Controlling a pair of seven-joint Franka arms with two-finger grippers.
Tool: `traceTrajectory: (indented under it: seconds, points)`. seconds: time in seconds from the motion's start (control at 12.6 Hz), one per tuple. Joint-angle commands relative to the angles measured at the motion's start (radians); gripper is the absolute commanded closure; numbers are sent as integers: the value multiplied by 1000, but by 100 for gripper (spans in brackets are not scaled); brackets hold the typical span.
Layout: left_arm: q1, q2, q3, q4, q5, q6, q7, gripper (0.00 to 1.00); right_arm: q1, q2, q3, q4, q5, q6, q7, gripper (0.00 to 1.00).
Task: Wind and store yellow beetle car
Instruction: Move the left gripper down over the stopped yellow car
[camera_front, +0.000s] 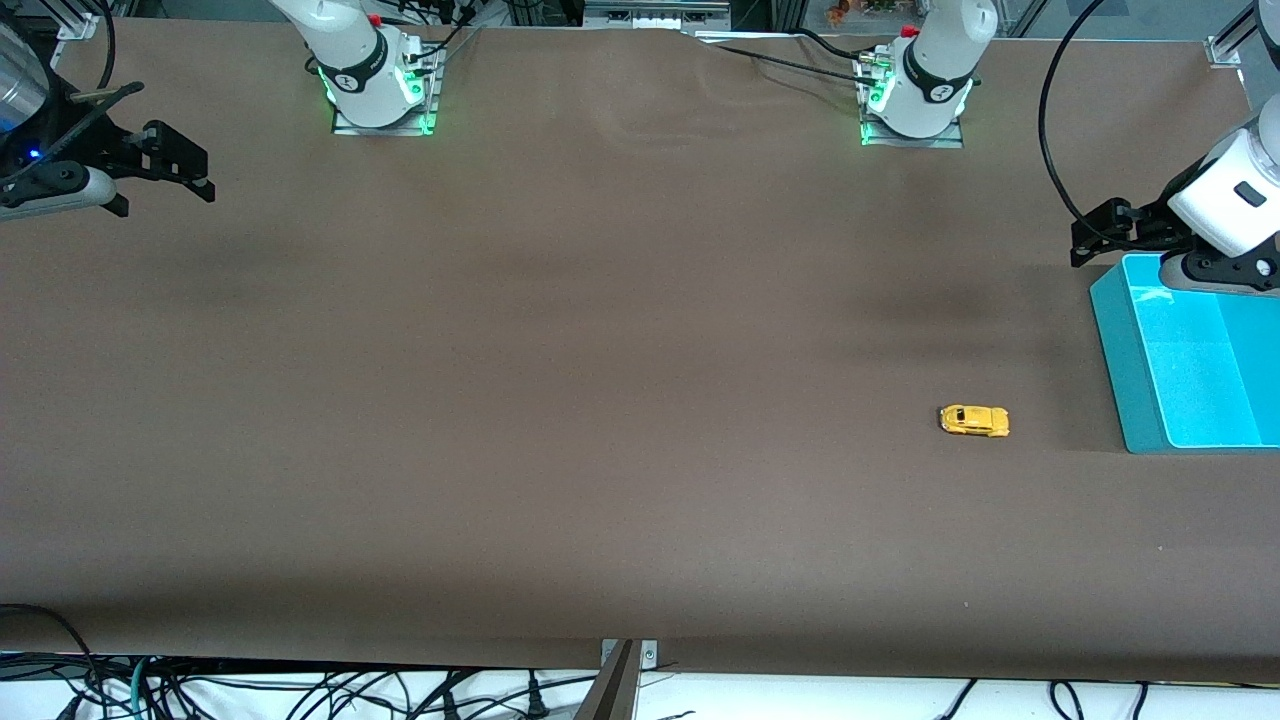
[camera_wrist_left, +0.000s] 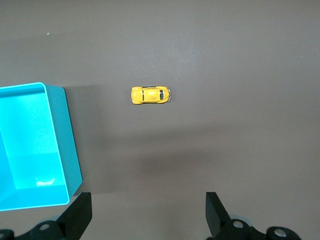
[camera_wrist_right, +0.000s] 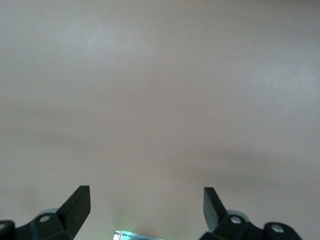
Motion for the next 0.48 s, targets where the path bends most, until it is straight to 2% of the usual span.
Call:
traceTrajectory:
  seconds: [0.0, 0.4]
  points:
    - [17, 33, 1, 44, -11, -14, 92, 0, 13, 26, -19, 53, 17, -33, 15, 0]
    - [40, 72, 1, 44, -3, -7, 309, 0, 11, 40, -19, 65, 6, -13, 17, 0]
